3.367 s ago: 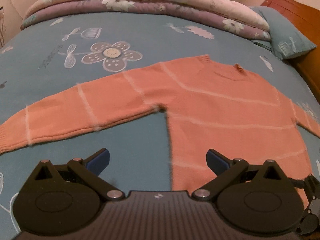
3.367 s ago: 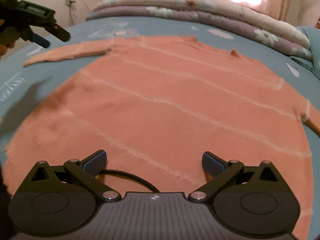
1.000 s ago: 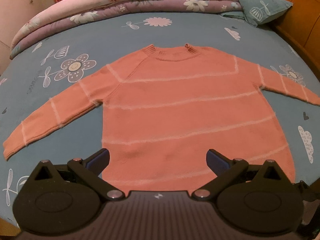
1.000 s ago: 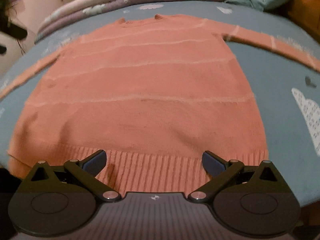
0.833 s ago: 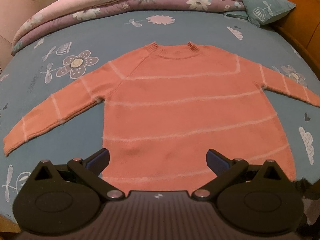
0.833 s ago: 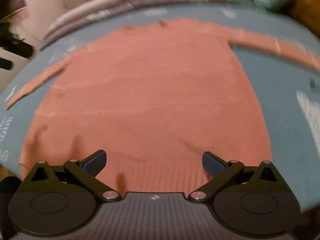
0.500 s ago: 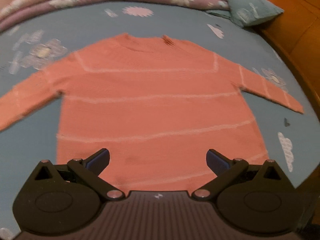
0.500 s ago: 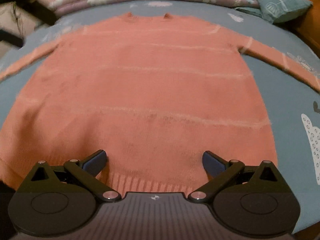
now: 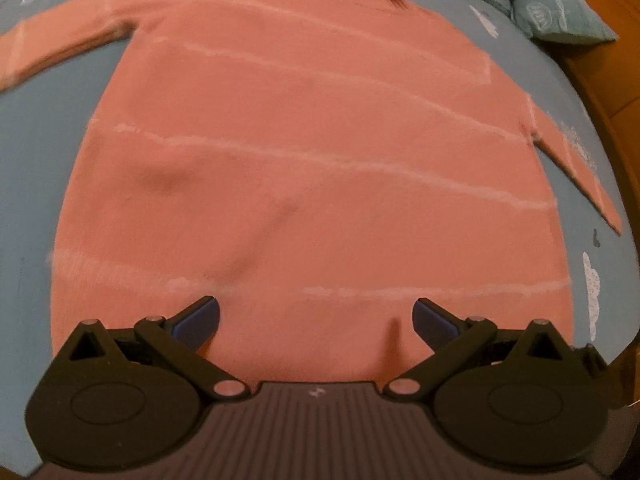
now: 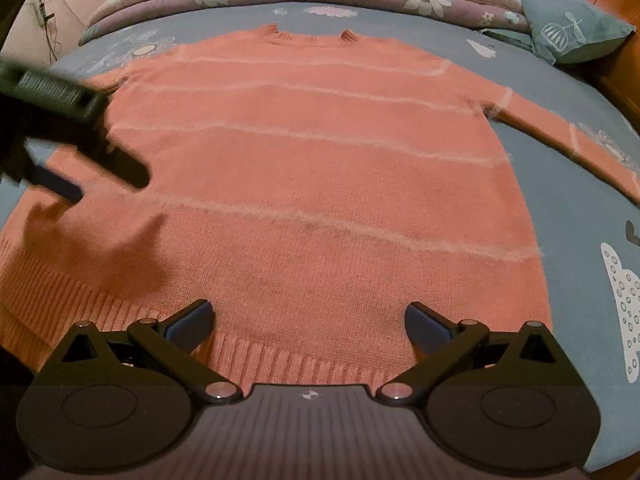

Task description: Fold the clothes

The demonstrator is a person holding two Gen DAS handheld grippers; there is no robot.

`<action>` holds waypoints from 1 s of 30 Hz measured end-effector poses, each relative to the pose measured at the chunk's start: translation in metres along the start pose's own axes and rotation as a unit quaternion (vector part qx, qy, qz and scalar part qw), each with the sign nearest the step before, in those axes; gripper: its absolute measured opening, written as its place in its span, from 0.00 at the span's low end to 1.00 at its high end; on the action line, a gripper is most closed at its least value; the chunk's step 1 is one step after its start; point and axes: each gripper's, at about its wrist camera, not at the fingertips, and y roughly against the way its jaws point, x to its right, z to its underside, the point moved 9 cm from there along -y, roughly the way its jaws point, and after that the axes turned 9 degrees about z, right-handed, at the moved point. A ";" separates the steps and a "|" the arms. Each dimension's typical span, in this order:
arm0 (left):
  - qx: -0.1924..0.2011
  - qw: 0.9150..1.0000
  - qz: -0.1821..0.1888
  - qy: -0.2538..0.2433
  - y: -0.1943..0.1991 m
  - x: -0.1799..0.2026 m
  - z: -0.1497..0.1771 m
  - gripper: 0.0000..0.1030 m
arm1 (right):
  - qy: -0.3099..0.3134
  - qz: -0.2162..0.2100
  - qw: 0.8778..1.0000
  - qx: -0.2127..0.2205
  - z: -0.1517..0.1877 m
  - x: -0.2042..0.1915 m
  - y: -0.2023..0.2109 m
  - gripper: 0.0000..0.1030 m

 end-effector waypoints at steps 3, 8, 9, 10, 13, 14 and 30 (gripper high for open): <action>0.005 1.000 0.013 0.011 0.011 -0.006 0.011 0.99 | 0.001 0.003 1.000 0.003 0.000 0.001 -0.003 1.00; 0.024 0.999 -0.023 -0.017 0.031 -0.001 -0.015 0.99 | -0.001 0.010 1.000 0.007 0.001 -0.002 0.000 1.00; 0.034 0.999 -0.033 -0.021 0.033 0.000 -0.027 0.99 | -0.002 0.011 1.000 0.007 0.002 -0.002 0.000 1.00; 0.039 0.998 -0.036 -0.021 0.033 0.001 -0.037 0.99 | -0.002 0.013 1.000 0.008 0.002 -0.003 0.000 1.00; 0.038 0.998 -0.049 -0.028 0.020 0.002 -0.063 0.99 | -0.002 0.016 1.000 0.010 0.002 -0.004 0.000 1.00; 0.039 0.997 -0.059 -0.033 0.014 0.002 -0.070 0.99 | -0.002 0.016 1.000 0.010 0.002 -0.004 0.000 1.00; 0.025 0.992 -0.102 -0.068 -0.017 -0.011 -0.057 0.99 | -0.003 0.016 1.000 0.001 0.001 -0.002 0.001 1.00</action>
